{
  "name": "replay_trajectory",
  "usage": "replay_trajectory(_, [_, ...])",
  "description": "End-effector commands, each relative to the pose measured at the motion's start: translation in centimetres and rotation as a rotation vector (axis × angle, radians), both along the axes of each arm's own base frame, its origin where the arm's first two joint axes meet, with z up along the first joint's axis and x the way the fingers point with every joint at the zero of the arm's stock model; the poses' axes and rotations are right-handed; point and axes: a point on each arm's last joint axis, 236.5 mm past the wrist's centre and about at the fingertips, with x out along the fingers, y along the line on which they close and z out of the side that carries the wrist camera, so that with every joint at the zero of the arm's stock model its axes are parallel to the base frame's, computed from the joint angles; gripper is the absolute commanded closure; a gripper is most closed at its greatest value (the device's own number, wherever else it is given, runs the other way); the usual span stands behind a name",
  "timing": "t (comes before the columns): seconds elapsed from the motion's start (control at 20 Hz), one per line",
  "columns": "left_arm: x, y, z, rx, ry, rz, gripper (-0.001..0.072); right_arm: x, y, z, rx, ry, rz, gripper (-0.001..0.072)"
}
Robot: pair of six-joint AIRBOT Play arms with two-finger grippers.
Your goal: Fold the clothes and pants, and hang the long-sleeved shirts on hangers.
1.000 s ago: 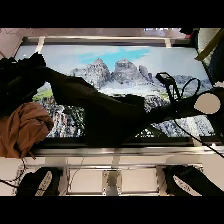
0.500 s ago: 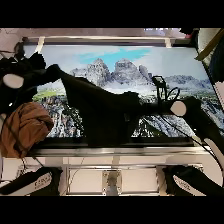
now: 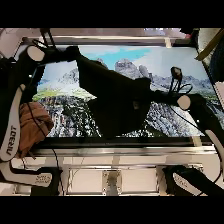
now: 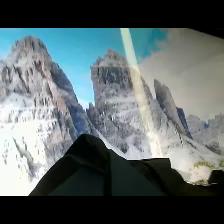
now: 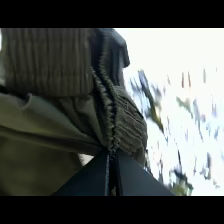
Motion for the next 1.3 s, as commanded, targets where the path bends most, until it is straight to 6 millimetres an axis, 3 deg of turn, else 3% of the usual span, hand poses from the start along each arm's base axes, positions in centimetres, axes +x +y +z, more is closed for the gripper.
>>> replay_trajectory(0.0, [-3.8, 4.0, 7.6, 0.186, -0.135, 0.043, 0.0689, -2.5, 0.8, 10.4, -0.090, -0.166, 0.150, 0.0681])
replay_trajectory(0.1, [-9.4, 6.2, 13.6, 0.305, -0.223, 0.076, 0.0689, -6.6, 2.0, 17.8, -0.082, -0.270, 0.212, 0.0681])
replay_trajectory(0.15, [-12.4, 6.9, 17.0, 0.333, -0.294, 0.098, 0.0689, -9.6, 2.9, 20.6, -0.058, -0.295, 0.257, 0.0681])
replay_trajectory(0.3, [-21.7, 9.2, 26.3, 0.375, -0.535, 0.192, 0.0690, -17.3, 6.9, 26.5, 0.142, -0.371, 0.384, 0.0681])
replay_trajectory(0.4, [-25.9, 9.6, 30.0, 0.360, -0.656, 0.223, 0.0691, -20.0, 9.4, 27.8, 0.275, -0.361, 0.456, 0.0681])
replay_trajectory(0.45, [-26.7, 9.7, 31.5, 0.349, -0.713, 0.237, 0.0691, -20.7, 10.5, 27.7, 0.308, -0.342, 0.496, 0.0681])
replay_trajectory(0.5, [-26.6, 9.7, 32.3, 0.340, -0.749, 0.246, 0.0691, -20.6, 11.3, 27.1, 0.315, -0.313, 0.521, 0.0681])
replay_trajectory(0.55, [-25.2, 9.5, 32.2, 0.330, -0.751, 0.244, 0.0691, -19.9, 11.8, 26.1, 0.300, -0.284, 0.529, 0.0681])
replay_trajectory(0.6, [-22.8, 8.9, 30.9, 0.312, -0.710, 0.223, 0.0691, -18.6, 11.9, 24.7, 0.260, -0.255, 0.524, 0.0681])
replay_trajectory(0.7, [-16.7, 7.1, 26.0, 0.305, -0.582, 0.162, 0.0690, -15.3, 11.8, 21.9, 0.152, -0.237, 0.525, 0.0682])
replay_trajectory(0.85, [-6.4, 3.5, 15.6, 0.304, -0.387, 0.084, 0.0690, -8.8, 10.7, 16.5, 0.028, -0.191, 0.442, 0.0683])
replay_trajectory(0.95, [-0.8, 0.4, 8.3, 0.292, -0.303, 0.044, 0.0690, -4.6, 9.7, 11.3, 0.009, -0.114, 0.367, 0.0683])
replay_trajectory(1.1, [5.0, -3.7, 0.2, 0.280, -0.294, 0.015, 0.0690, 0.8, 7.5, 2.7, 0.010, -0.001, 0.246, 0.0682])
replay_trajectory(1.25, [7.7, -5.5, -6.1, 0.258, -0.228, 0.008, 0.0685, 4.1, 7.4, -4.0, 0.045, 0.084, 0.183, 0.0670])
